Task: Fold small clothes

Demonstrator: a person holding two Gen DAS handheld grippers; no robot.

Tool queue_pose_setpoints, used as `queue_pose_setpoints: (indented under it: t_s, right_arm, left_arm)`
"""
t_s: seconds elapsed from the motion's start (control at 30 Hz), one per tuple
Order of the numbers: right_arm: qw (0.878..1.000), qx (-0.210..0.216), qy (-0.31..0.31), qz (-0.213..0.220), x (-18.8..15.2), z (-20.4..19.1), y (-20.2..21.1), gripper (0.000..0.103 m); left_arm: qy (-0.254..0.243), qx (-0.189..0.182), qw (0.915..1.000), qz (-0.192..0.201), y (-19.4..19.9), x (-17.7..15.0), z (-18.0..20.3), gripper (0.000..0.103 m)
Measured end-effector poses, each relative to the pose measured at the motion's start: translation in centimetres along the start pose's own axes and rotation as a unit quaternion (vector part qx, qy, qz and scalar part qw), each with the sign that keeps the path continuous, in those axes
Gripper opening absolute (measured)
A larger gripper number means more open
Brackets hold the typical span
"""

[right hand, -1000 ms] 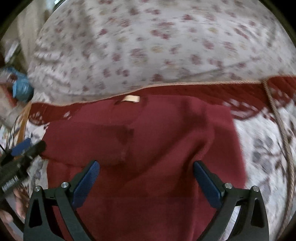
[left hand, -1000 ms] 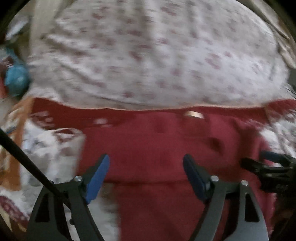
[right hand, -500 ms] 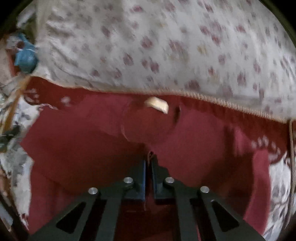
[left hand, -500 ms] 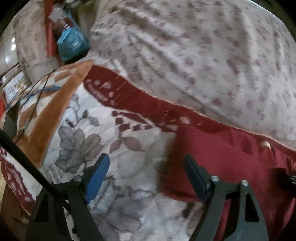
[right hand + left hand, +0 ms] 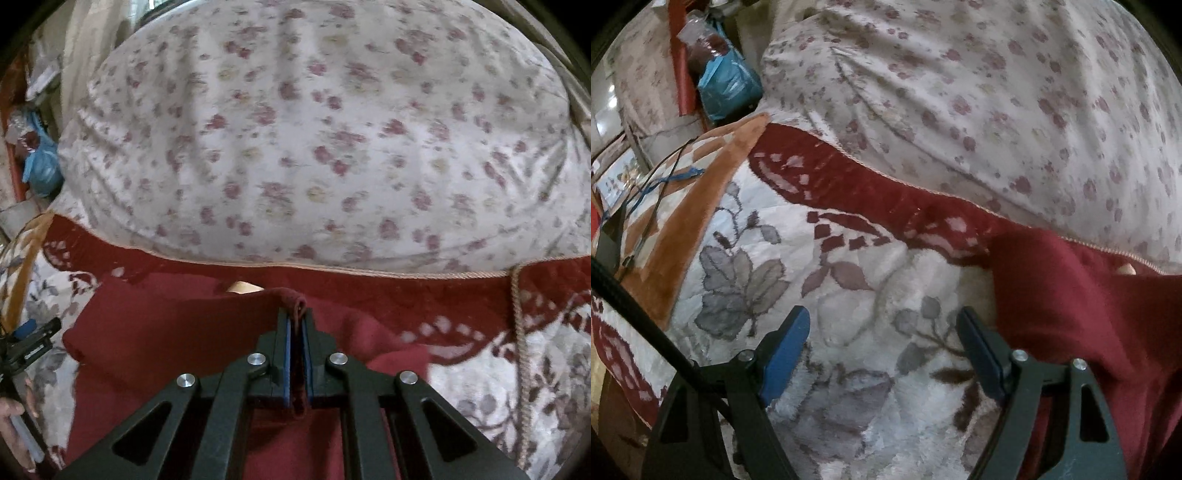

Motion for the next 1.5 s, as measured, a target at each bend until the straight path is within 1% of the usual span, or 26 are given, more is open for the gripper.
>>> queue_pose_setpoints:
  t_s: [0.17, 0.23, 0.27, 0.3, 0.33, 0.37, 0.4, 0.47, 0.5, 0.53, 0.57, 0.63, 0.7, 0.73, 0.77, 0.83, 0.87, 0.9, 0.93, 0.97, 1.07, 1.17, 1.23, 1.33, 1.43, 1.5]
  right_arm:
    - [0.998, -0.052, -0.016, -0.013, -1.2, 3.8, -1.0, 0.006]
    - [0.997, -0.059, -0.017, -0.04, -2.3, 4.6, -2.3, 0.006]
    - [0.996, -0.064, -0.016, -0.063, -3.1, 4.9, -3.4, 0.008]
    - [0.994, -0.072, -0.019, -0.075, -3.5, 5.1, -3.8, 0.01]
    - [0.993, -0.08, -0.023, -0.082, -3.8, 5.4, -4.0, 0.014]
    - [0.993, -0.086, -0.03, -0.082, -3.8, 5.4, -3.8, 0.026]
    - [0.993, -0.081, -0.042, -0.072, -3.5, 5.2, -3.3, 0.041]
    - [0.996, -0.041, -0.064, -0.045, -2.5, 3.8, -2.3, 0.055]
    - [0.997, -0.015, -0.064, -0.038, -1.9, 2.4, -2.1, 0.057]
    - [0.998, 0.012, -0.058, -0.037, -1.4, 0.8, -2.2, 0.057]
    - [0.997, 0.052, -0.044, -0.04, -0.9, -1.6, -2.5, 0.057]
    - [0.993, 0.106, -0.015, -0.05, -0.4, -6.0, -3.7, 0.057]
    - [0.989, 0.137, 0.016, -0.059, -0.5, -9.9, -5.2, 0.057]
    - [0.986, 0.152, 0.031, -0.063, -0.6, -11.7, -6.0, 0.057]
    - [0.982, 0.165, 0.052, -0.073, -1.0, -14.0, -7.3, 0.057]
    - [0.978, 0.17, 0.075, -0.091, -1.8, -16.5, -9.3, 0.05]
    - [0.975, 0.173, 0.085, -0.108, -2.6, -18.1, -11.0, 0.039]
    - [0.974, 0.172, 0.088, -0.119, -3.0, -18.7, -12.1, 0.036]
    - [0.973, 0.165, 0.094, -0.128, -3.6, -19.4, -13.5, 0.036]
    - [0.975, 0.154, 0.1, -0.126, -3.9, -19.9, -14.3, 0.036]
    - [0.982, 0.121, 0.1, -0.106, -3.2, -19.8, -16.4, 0.037]
    - [0.983, 0.122, 0.071, -0.119, -3.0, -19.1, -16.7, 0.039]
    - [0.983, 0.125, 0.065, -0.114, -2.7, -18.5, -15.2, 0.04]
    - [0.984, 0.135, 0.068, -0.097, -2.6, -17.5, -11.3, 0.041]
    - [0.984, 0.138, 0.072, -0.084, -3.2, -16.2, -8.2, 0.041]
    - [0.985, 0.13, 0.076, -0.084, -4.2, -15.3, -7.3, 0.041]
  left_arm:
    - [-0.011, -0.01, 0.9999, -0.001, 0.1, -0.2, 0.8, 0.081]
    - [-0.016, -0.011, 0.9998, 0.0, 0.2, -0.3, 1.1, 0.081]
    - [-0.016, -0.013, 0.9998, -0.001, 0.2, -0.3, 1.2, 0.081]
    - [-0.015, -0.016, 0.9998, -0.001, 0.2, -0.3, 1.2, 0.081]
    - [-0.01, -0.022, 0.9997, 0.001, 0.4, -0.2, 1.2, 0.081]
    - [-0.005, -0.028, 0.9996, 0.004, 0.6, -0.1, 1.2, 0.081]
    - [-0.001, -0.033, 0.9994, 0.007, 0.7, 0.0, 1.2, 0.081]
    - [0.01, -0.048, 0.9987, 0.016, 1.1, 0.4, 1.5, 0.081]
    - [0.012, -0.055, 0.9983, 0.017, 1.2, 0.5, 1.8, 0.081]
    - [0.011, -0.065, 0.9976, 0.017, 1.2, 0.6, 2.4, 0.082]
    - [0.01, -0.071, 0.9973, 0.015, 1.2, 0.6, 2.8, 0.082]
    - [0.003, -0.085, 0.9963, 0.002, 0.8, 0.3, 3.9, 0.082]
    - [-0.009, -0.091, 0.9957, -0.01, 0.4, -0.2, 4.8, 0.082]
    - [-0.023, -0.081, 0.9963, -0.015, 0.0, -0.5, 5.1, 0.082]
    - [-0.039, -0.065, 0.9969, -0.02, -0.3, -0.9, 5.3, 0.082]
    - [-0.066, -0.037, 0.9967, -0.029, -1.0, -1.5, 5.4, 0.082]
    - [-0.074, -0.027, 0.9963, -0.034, -1.4, -1.8, 5.3, 0.083]
    - [-0.076, -0.024, 0.996, -0.04, -1.7, -2.0, 5.1, 0.083]
    - [-0.071, -0.026, 0.9961, -0.044, -2.0, -2.1, 4.9, 0.082]
    - [-0.065, -0.028, 0.9964, -0.047, -2.1, -2.1, 4.7, 0.083]
    - [-0.059, -0.027, 0.9964, -0.055, -2.7, -2.2, 4.3, 0.083]
    - [-0.057, -0.027, 0.9964, -0.057, -2.7, -2.2, 4.4, 0.083]
    - [-0.058, -0.026, 0.9966, -0.052, -2.6, -2.1, 4.4, 0.083]
    - [-0.059, -0.019, 0.9973, -0.038, -2.0, -1.7, 4.3, 0.083]
    - [-0.065, -0.003, 0.9977, -0.02, -1.2, -1.3, 4.4, 0.083]
    - [-0.071, 0.004, 0.9974, -0.01, -0.7, -1.1, 4.6, 0.083]
Point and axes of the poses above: each gripper's, at about its wrist camera, not at the fingertips, and y roughly against the way its jaws point, z to its right, x to its top, the point moved 6 cm from there along -y, roughly the way its jaws point, and after that the axes turned 7 degrees about z, right-handed, at the moved point
